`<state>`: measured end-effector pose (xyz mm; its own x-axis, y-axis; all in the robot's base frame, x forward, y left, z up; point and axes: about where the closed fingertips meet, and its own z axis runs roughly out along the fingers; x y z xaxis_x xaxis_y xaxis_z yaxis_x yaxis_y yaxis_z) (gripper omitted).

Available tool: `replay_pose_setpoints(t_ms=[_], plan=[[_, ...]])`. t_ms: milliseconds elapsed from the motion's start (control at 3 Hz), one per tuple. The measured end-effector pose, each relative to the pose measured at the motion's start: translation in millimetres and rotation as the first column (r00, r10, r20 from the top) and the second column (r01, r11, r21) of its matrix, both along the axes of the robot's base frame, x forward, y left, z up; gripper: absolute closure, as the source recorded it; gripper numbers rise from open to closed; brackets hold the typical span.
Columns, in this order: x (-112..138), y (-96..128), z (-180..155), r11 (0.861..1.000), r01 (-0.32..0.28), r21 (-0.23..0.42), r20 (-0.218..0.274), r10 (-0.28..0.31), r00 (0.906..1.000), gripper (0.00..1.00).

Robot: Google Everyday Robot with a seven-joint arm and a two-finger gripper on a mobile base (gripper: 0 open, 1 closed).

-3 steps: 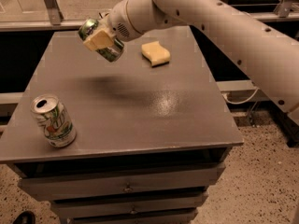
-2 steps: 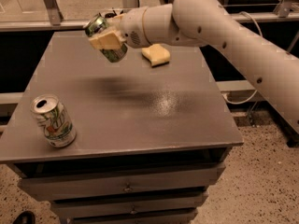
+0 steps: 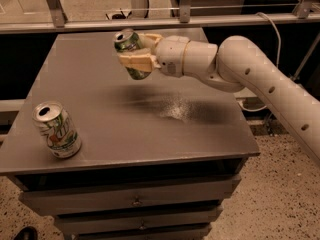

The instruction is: Place green can upright

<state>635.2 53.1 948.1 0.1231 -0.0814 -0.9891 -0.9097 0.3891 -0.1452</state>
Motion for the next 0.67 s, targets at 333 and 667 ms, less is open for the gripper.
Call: replay_pose_setpoints(t_ms=[333,667], plan=[[0.2,-1.8,-3.8,1.0,-0.001,0.003,-0.003,0.001,1.0,1.0],[3.2,-1.1,-4.9,1.0,-0.013,0.028,-0.022,0.014,0.9997,1.0]])
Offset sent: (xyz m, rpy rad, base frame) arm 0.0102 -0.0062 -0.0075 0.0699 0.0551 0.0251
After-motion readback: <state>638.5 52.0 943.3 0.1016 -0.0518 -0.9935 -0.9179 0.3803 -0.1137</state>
